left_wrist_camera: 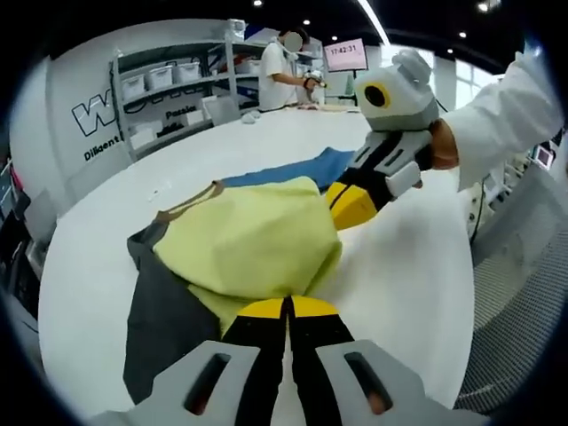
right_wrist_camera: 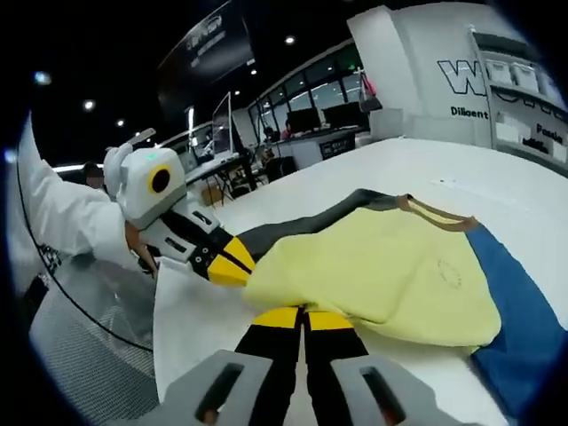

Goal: Fold the garment on the visible template until the final outline fits inside the template.

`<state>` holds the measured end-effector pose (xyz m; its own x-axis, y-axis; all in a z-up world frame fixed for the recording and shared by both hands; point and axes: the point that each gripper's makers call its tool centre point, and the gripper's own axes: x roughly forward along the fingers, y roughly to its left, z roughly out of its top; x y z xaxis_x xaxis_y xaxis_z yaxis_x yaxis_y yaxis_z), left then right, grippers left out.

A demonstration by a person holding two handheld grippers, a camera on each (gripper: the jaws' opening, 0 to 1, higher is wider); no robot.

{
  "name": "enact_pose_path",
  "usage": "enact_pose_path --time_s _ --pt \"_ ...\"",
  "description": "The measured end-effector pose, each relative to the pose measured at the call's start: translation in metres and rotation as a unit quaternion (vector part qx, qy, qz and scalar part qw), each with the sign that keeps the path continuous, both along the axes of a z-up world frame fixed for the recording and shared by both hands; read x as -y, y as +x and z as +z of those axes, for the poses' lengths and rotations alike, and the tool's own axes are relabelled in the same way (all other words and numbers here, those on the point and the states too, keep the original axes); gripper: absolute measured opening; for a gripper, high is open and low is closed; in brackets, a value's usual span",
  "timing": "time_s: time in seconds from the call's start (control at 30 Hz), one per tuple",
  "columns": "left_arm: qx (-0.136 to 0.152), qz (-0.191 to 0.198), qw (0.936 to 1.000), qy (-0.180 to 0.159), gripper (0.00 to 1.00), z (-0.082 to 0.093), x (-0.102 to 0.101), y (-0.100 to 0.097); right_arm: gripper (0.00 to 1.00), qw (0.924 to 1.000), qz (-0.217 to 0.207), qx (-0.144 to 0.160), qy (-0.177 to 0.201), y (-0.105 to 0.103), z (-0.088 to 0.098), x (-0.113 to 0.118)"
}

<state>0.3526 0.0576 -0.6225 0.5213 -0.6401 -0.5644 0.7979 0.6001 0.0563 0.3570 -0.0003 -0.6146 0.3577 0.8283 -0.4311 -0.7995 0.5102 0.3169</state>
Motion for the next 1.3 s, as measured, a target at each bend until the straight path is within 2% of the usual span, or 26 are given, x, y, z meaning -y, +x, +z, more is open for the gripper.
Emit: enact_pose_path --time_s 0.07,0.2,0.3,0.37,0.5,0.6,0.87,1.1,1.13,1.2,1.27,1.3 --pt "0.001 0.002 0.9999 -0.011 0.0 0.005 0.0 0.001 0.0 0.9999 0.0 -0.001 0.011 0.001 0.007 0.001" --pt "0.01 0.024 0.9981 -0.055 0.0 0.026 -0.001 0.014 0.0 0.9994 -0.008 -0.008 0.032 0.011 0.023 0.0" --pt "0.014 0.03 0.9976 -0.061 0.0 0.034 -0.004 0.026 0.0 0.9972 -0.024 -0.021 0.067 0.02 0.038 -0.004" --pt "0.019 0.035 0.9974 -0.06 0.0 0.038 -0.006 0.035 0.0 0.9939 -0.052 -0.027 0.094 0.035 0.047 -0.003" --pt "0.026 0.048 0.9963 -0.067 0.0 0.048 -0.009 0.053 0.0 0.9902 -0.08 -0.033 0.109 0.054 0.055 -0.004" --pt "0.028 0.048 0.9965 -0.064 0.0 0.049 -0.009 0.061 0.0 0.9887 -0.093 -0.034 0.113 0.064 0.055 -0.004" --pt "0.029 0.058 0.9965 -0.052 0.0 0.046 -0.012 0.079 0.0 0.9862 -0.134 -0.048 0.085 0.096 0.042 0.0" --pt "0.026 0.053 0.9971 -0.048 0.0 0.039 -0.014 0.071 0.0 0.9838 -0.164 -0.054 0.05 0.122 0.027 0.001" --pt "0.022 0.052 0.9968 -0.057 0.01 0.038 -0.015 0.068 0.0 0.9834 -0.167 -0.054 0.046 0.124 0.025 0.002" --pt "0.02 0.054 0.9965 -0.061 0.09 0.037 -0.016 0.068 0.0 0.983 -0.172 -0.05 0.04 0.128 0.024 0.004" --pt "0.0 0.056 0.9966 -0.061 0.15 0.029 -0.017 0.067 0.0 0.9812 -0.183 -0.05 0.038 0.135 0.022 0.006" --pt "-0.001 0.055 0.9968 -0.059 0.18 0.028 -0.017 0.066 0.0 0.9804 -0.186 -0.052 0.037 0.137 0.02 0.007"
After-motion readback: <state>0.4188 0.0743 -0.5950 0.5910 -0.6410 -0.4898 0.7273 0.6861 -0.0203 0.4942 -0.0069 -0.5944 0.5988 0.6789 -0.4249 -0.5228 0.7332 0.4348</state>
